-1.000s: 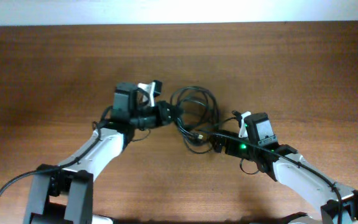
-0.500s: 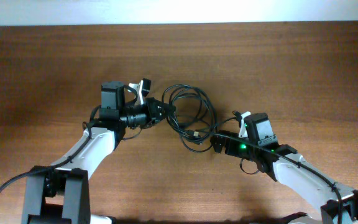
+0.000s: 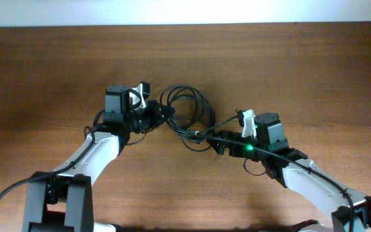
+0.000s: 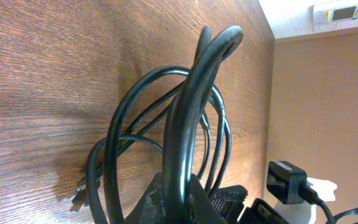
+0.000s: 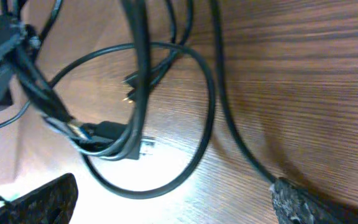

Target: Untangle cables

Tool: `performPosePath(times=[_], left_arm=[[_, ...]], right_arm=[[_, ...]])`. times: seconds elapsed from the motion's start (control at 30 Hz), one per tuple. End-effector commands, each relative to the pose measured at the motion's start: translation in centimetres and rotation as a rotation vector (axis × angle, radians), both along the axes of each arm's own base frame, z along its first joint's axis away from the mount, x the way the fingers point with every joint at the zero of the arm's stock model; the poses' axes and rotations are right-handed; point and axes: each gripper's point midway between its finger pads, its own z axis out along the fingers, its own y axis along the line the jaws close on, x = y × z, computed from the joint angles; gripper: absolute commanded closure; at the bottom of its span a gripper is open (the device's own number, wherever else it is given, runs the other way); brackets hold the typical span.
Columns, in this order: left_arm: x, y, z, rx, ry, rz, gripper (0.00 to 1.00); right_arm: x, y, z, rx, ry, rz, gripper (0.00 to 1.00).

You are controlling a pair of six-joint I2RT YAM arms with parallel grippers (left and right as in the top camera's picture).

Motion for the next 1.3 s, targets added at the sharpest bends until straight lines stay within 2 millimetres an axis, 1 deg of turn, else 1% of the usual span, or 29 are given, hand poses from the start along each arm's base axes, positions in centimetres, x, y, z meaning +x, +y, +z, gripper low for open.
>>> performPosePath(times=[0.0,0.2,0.3,0.57,0.73,1.07,1.13,1.27], left_arm=[[-0.1,-0.3,0.5,-0.034,-0.001,-0.023,1.00],[-1.2,-1.9,2.4,-0.139,-0.035,-0.134,1.00],[-1.3,-2.2,3.0,-0.163,-0.052,-0.161,1.00],[-1.3,-2.4,3.5,-0.175,-0.077,-0.176,1.00],[-1.8,-2.8,4.0,-0.226,-0.037,-0.193,1.00],[-1.8,-2.8,4.0,-0.250,0.016,-0.167,1.00],[-1.9,-2.8,4.0,-0.265,0.048,-0.152,1.00],[-2.7,-3.3,4.7,-0.314,0.074,-0.196,1.00]], right_arm=[[-0.5,0.7,0.2,0.027,0.004,0.040,0.01],[0.0,-0.2,-0.6,-0.029,0.009,-0.009,0.01],[-0.2,-0.8,-1.3,-0.064,0.028,-0.033,0.01],[-0.3,-1.1,-1.6,-0.080,0.041,-0.042,0.01],[-0.5,-1.4,-2.0,-0.096,0.057,-0.048,0.01],[-0.5,-1.4,-2.0,-0.096,0.057,-0.048,0.01],[-0.5,-1.4,-2.0,-0.096,0.057,-0.048,0.01],[-0.5,-1.4,-2.0,-0.096,0.057,-0.048,0.01]])
